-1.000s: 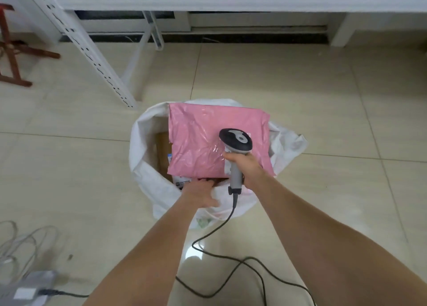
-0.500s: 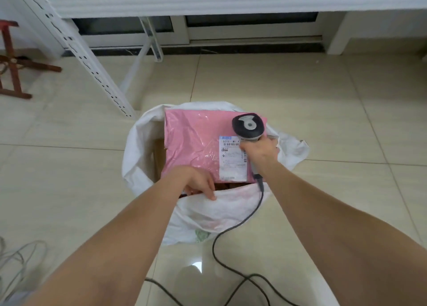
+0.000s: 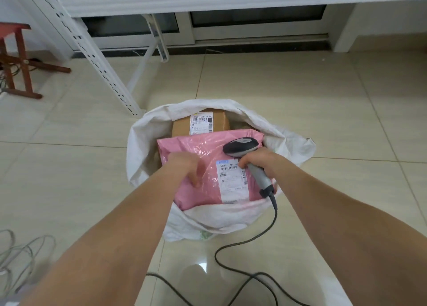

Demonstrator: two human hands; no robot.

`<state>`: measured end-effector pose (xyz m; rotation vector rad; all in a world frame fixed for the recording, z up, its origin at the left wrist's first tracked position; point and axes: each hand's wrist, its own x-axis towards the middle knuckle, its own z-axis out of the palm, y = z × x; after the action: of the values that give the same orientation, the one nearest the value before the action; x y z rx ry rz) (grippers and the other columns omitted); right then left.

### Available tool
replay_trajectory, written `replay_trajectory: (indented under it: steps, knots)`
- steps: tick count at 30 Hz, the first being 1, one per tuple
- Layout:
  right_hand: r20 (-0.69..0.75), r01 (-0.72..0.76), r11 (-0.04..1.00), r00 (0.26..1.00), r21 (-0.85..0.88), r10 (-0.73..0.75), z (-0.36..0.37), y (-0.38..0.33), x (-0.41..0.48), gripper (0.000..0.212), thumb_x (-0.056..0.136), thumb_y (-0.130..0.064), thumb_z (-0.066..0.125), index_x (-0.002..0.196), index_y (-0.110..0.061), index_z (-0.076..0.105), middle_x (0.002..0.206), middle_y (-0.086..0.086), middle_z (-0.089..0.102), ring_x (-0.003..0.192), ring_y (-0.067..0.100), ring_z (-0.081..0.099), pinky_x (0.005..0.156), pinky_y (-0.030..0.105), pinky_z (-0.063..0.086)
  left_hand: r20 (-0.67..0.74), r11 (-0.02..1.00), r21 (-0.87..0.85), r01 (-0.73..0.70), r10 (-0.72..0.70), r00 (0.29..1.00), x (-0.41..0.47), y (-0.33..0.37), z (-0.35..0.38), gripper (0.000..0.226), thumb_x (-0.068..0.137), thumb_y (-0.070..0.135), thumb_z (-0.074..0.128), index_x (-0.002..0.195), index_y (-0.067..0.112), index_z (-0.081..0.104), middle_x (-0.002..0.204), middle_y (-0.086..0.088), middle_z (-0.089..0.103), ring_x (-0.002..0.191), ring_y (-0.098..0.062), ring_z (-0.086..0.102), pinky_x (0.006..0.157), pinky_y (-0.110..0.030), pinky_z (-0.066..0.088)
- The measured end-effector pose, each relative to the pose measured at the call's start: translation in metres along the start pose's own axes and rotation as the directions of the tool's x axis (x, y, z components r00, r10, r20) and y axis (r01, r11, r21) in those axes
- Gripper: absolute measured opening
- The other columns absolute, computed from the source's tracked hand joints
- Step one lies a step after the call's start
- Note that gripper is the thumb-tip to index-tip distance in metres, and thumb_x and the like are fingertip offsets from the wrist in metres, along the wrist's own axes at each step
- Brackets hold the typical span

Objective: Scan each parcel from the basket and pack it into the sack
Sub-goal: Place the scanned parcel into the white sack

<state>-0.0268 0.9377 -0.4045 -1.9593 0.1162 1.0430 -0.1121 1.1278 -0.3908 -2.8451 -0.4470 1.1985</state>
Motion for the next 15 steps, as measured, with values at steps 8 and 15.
replay_trajectory:
  steps: [8,15]
  knots:
    - [0.013,0.012,0.987,1.000,0.163,-0.014,-0.012,0.017,-0.009,0.018,0.074,0.012,0.062,0.078,-0.005,0.062,0.076,0.012,0.062,0.068,0.024,0.058,0.056,0.030,0.050,-0.311,0.986,0.162,-0.041,0.091,0.946,0.026,0.036,-0.015,0.141,0.052,0.063,0.080,0.151,0.023,-0.013,0.158,-0.010,0.005,0.145,-0.032,0.010,0.110,-0.064,0.012]
    - [-0.333,0.074,0.900,0.939,0.429,0.082,-0.008,0.051,-0.031,0.014,0.075,-0.005,0.072,0.067,-0.007,0.061,0.060,0.001,0.057,0.052,0.013,0.054,0.045,0.017,0.043,-0.451,0.979,0.102,0.179,-0.115,0.885,0.019,0.061,0.000,0.075,0.073,0.026,0.074,0.137,0.014,0.036,0.132,-0.012,0.040,0.123,-0.027,0.040,0.096,-0.042,0.037]
